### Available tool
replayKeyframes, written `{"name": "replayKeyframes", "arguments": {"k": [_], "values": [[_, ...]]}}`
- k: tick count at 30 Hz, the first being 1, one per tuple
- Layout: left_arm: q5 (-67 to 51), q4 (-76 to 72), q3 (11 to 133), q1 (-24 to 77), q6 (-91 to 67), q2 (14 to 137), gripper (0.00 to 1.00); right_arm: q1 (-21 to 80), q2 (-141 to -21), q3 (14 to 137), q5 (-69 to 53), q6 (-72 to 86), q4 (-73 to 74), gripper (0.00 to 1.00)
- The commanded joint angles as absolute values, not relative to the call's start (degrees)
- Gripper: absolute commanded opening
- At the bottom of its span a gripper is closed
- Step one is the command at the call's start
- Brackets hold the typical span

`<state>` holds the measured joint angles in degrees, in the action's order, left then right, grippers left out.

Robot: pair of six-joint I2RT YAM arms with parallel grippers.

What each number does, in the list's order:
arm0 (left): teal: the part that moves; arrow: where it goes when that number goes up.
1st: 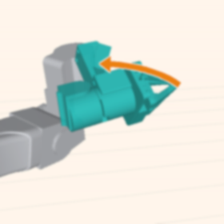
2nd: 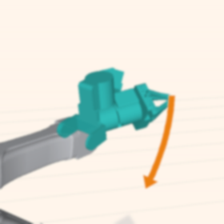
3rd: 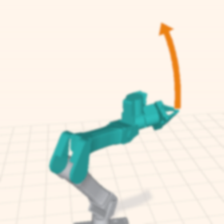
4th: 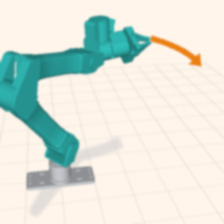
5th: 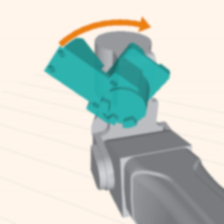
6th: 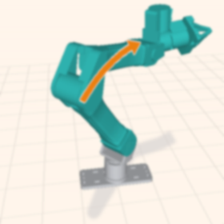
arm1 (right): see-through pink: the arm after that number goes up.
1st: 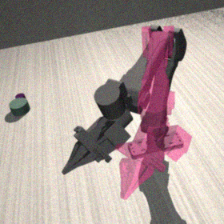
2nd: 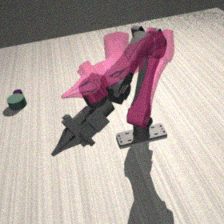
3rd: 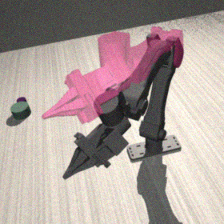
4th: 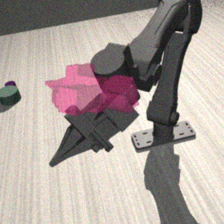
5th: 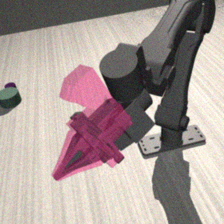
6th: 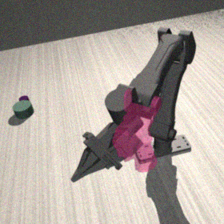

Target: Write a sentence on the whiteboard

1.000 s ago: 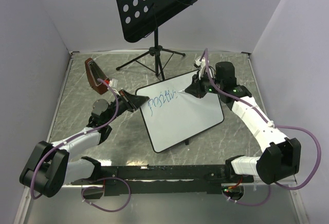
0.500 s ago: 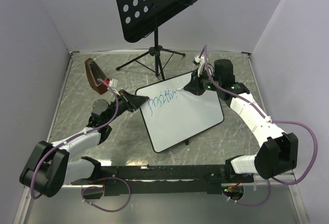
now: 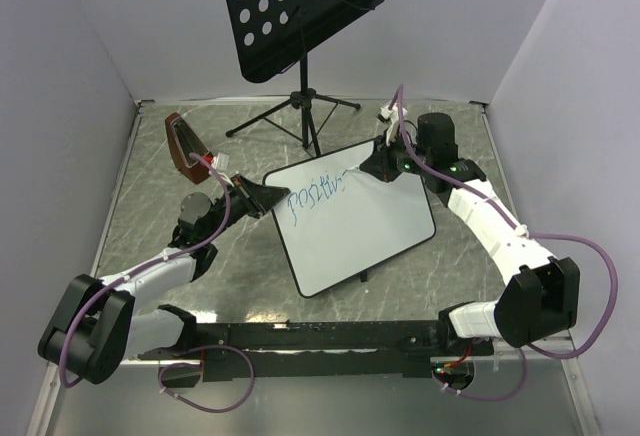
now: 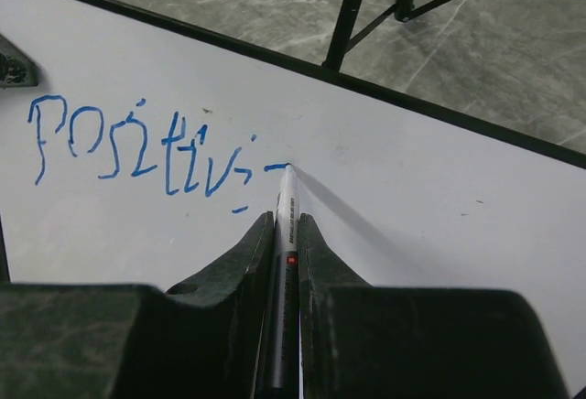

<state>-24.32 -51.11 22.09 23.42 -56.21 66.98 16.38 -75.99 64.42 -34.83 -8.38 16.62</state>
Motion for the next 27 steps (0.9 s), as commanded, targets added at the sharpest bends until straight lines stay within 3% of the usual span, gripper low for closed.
{"name": "replayKeyframes", "arguments": {"k": [1,27], "values": [[-26.5,-58.7,22.8,23.8,-54.0,65.7,0.01,15.7,-76.2,67.1,-31.8,-8.4,14.7,0.00],[-26.5,-59.1,22.9,23.8,-54.1,66.2,0.01,15.7,-77.6,67.4,-36.8,-7.6,14.5,0.00]]}}
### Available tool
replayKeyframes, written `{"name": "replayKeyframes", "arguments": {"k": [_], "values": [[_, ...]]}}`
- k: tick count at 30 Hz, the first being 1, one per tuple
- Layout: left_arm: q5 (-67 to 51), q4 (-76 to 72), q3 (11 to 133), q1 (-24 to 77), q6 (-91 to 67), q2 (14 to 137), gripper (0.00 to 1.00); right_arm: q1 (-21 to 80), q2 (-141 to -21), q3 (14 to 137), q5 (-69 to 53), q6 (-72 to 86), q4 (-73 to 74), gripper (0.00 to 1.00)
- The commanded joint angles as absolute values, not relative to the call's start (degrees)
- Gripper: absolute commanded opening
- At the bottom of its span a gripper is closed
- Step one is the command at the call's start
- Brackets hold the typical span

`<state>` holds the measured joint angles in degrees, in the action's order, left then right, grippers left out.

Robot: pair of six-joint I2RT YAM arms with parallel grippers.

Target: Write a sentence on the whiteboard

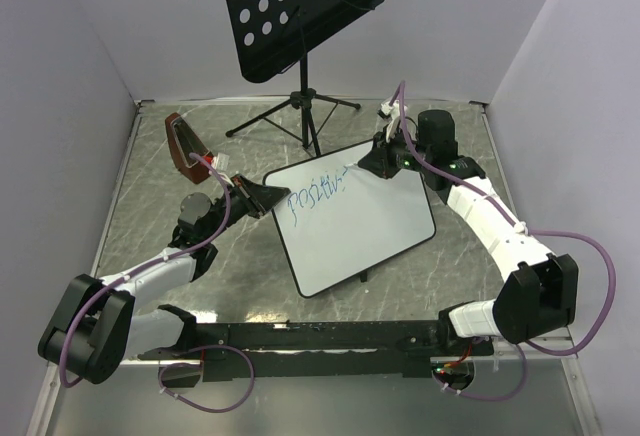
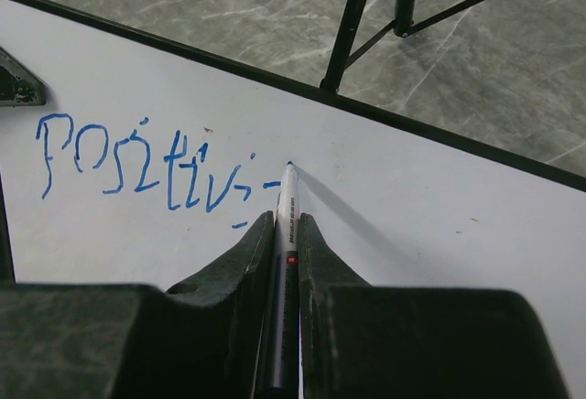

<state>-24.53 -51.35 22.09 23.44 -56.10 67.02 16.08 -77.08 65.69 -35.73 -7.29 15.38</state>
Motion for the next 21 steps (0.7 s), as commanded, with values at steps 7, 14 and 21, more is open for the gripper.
{"name": "replayKeyframes", "arguments": {"k": [7,14,21], "values": [[-26.5,-58.7,23.0,23.8,-54.0,66.0,0.01,15.7,-75.9,65.2,-37.4,-8.3,14.9,0.00],[-26.4,-57.7,23.3,23.8,-53.5,65.8,0.01,15.6,-73.9,62.8,-37.7,-9.2,16.1,0.00],[-26.5,-58.7,23.4,23.8,-54.0,66.4,0.01,15.8,-71.7,60.6,-37.8,-9.9,16.9,0.00]]}}
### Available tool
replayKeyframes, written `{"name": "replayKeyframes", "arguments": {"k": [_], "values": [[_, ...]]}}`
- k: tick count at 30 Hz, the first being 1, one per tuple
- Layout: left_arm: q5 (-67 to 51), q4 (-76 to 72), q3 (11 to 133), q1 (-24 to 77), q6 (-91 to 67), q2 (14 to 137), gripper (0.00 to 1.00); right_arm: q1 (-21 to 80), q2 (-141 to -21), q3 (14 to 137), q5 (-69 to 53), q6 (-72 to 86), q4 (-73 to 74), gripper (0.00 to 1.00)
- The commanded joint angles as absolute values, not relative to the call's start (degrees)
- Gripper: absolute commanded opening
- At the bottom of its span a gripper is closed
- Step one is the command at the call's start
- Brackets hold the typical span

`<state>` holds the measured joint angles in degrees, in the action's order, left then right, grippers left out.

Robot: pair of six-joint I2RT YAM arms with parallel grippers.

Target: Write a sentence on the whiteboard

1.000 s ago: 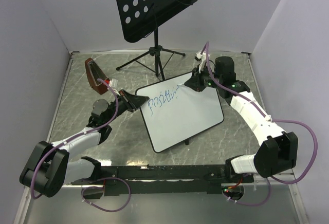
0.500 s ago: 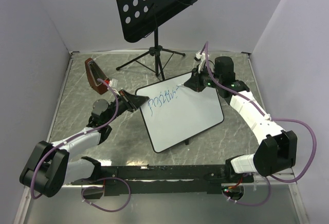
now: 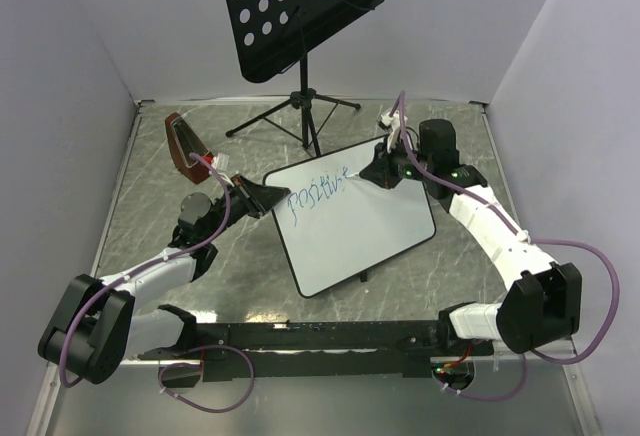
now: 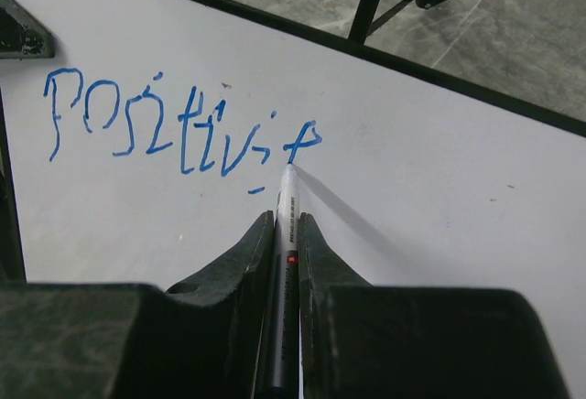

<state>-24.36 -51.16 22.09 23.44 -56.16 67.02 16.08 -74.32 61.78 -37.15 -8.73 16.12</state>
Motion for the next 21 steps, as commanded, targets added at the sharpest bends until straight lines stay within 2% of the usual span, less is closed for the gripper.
{"name": "replayKeyframes", "arguments": {"k": [1,9,21], "values": [[-26.5,-58.4,23.4,23.8,-54.0,66.4,0.01,15.8,-71.5,60.0,-37.9,-10.0,17.0,0.00],[-26.5,-59.1,23.6,23.8,-54.1,66.9,0.01,15.6,-70.5,59.0,-37.0,-10.6,16.8,0.00],[-26.5,-57.7,23.3,23.8,-53.6,65.7,0.01,14.6,-72.9,63.9,-35.3,-9.3,15.0,0.00]]}}
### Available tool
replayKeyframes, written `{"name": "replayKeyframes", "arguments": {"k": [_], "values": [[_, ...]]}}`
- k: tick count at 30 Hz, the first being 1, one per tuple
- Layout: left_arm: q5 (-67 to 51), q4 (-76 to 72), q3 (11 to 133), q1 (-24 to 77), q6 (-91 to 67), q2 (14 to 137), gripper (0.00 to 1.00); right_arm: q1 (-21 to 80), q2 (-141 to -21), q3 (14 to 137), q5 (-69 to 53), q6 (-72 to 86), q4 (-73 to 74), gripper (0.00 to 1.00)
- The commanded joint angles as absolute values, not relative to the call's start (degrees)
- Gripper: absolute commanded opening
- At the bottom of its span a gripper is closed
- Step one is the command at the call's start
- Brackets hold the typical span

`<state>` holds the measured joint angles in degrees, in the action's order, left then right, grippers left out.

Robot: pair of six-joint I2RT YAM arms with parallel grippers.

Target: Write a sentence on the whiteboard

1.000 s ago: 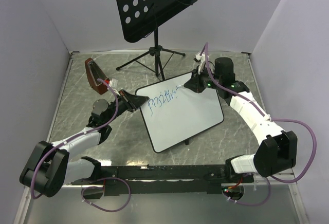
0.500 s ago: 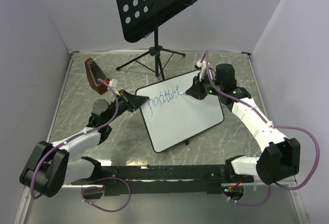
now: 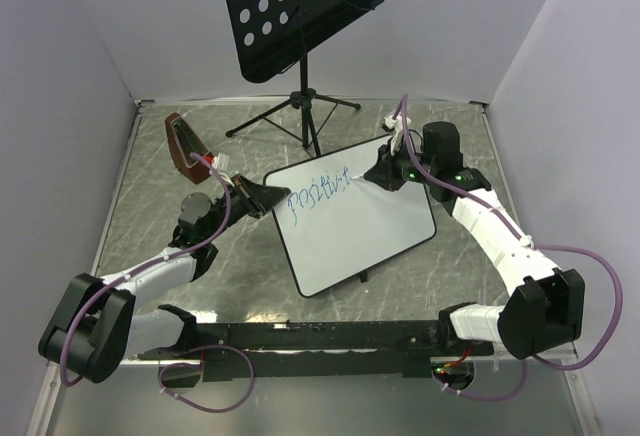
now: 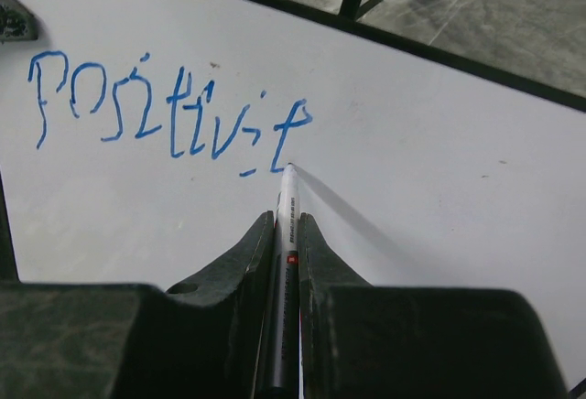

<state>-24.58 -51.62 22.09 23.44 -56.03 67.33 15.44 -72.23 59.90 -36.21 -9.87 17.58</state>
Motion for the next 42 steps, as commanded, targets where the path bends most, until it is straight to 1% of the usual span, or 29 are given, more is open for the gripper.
{"name": "replayKeyframes", "arguments": {"k": [1,11,42], "values": [[-26.4,-57.8,23.3,23.7,-53.6,65.7,0.01,14.5,-73.2,64.2,-35.3,-9.2,14.9,0.00],[-26.5,-58.4,23.1,23.8,-53.7,65.9,0.01,14.4,-75.1,66.0,-35.8,-8.6,14.8,0.00],[-26.5,-58.4,23.3,23.8,-53.8,66.3,0.01,14.4,-74.0,62.1,-37.1,-9.5,15.1,0.00]]}}
